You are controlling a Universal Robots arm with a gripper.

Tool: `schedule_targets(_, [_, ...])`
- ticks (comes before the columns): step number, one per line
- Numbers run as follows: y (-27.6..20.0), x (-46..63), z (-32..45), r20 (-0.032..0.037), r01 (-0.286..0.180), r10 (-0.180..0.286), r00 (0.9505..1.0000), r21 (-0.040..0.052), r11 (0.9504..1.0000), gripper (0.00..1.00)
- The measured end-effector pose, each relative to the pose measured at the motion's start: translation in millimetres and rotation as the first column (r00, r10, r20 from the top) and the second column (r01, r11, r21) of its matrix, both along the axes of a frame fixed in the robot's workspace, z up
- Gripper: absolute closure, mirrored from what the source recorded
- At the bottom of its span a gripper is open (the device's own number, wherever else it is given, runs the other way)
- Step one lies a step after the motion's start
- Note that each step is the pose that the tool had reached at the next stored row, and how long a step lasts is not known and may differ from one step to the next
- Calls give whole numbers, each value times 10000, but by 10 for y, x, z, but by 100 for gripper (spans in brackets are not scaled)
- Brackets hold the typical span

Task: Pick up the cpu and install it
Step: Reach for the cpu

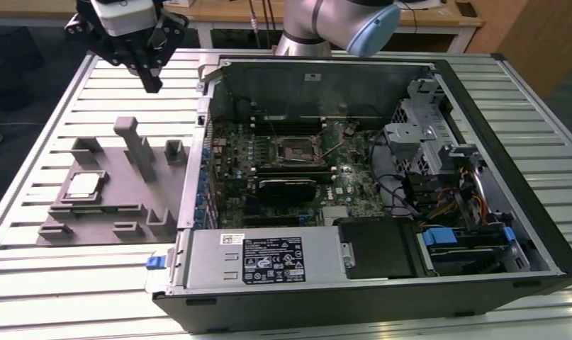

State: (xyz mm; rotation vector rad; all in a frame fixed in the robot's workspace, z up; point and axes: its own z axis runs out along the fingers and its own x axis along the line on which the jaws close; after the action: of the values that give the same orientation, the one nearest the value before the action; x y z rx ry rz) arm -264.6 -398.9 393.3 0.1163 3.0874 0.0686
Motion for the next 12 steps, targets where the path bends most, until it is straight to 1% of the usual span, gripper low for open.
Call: schedule_targets(12, [0,-191,-4,9,-1,1,10000,0,10000,89])
